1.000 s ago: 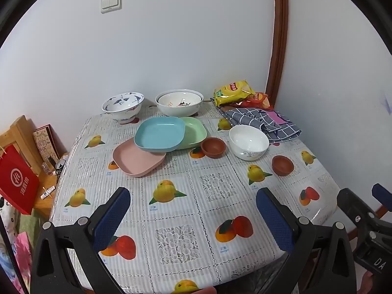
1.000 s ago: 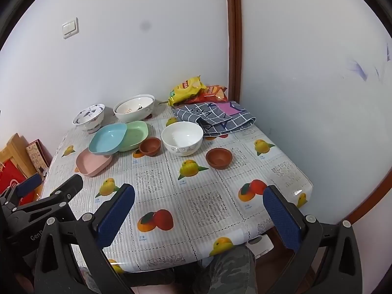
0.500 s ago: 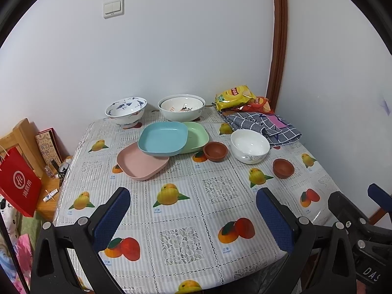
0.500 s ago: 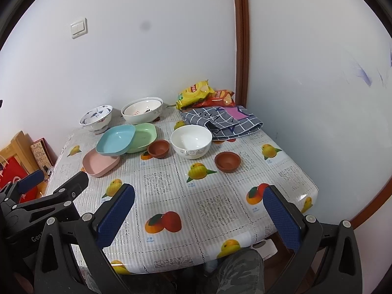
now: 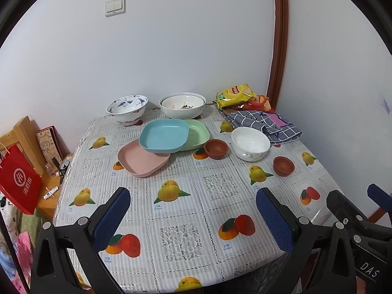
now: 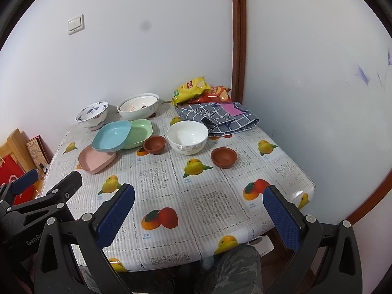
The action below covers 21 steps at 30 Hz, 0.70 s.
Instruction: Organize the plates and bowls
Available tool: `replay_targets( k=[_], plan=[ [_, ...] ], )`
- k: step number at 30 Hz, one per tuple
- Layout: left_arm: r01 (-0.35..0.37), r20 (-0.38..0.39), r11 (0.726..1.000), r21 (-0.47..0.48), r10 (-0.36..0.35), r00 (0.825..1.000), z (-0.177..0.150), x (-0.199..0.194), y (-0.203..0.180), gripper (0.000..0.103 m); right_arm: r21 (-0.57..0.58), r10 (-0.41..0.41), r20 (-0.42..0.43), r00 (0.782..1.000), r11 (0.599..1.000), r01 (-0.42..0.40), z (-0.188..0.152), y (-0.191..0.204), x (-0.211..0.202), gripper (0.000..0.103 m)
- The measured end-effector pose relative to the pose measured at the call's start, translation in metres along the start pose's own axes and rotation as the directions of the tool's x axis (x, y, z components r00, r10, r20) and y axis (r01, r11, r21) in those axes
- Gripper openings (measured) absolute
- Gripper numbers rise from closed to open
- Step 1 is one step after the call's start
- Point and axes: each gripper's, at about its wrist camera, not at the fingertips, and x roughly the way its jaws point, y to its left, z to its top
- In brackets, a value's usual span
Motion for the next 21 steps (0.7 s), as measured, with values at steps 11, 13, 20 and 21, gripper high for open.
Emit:
replay_targets(
  k=[11,13,20,21],
  plan=[
    [0.017,-0.008,1.000,-0.013,-0.017,1.000,-0.0027,0.0023,0.0011,0.103,-0.014,-0.026,-0.006,1.000,1.000,0.026,-0.0028,-0.0003,0.0044,0.103],
    [0.017,-0.011,1.000,-0.015,-0.017,1.000,-0.0030,0.0031,0.0017,0.103,-0.018,-0.023,-0.008,1.000,1.000,0.023,-0.0035,-0.0002,0.0053,0.103],
    [0.010,-0.008,1.000,-0.018,-0.010,1.000,-0.0025,0.0052,0.0024,0.103,0.004,-0.009,-0.014,1.000,1.000,0.009,-0.0056,-0.0021,0.0068,0.103],
    [0.010,-0.006,1.000,-0.018,-0.010,1.000,-0.0023,0.0051,0.0025,0.103,0.008,-0.006,-0.016,1.000,1.000,0.006,-0.0055,-0.0025,0.0072,0.103]
  ],
)
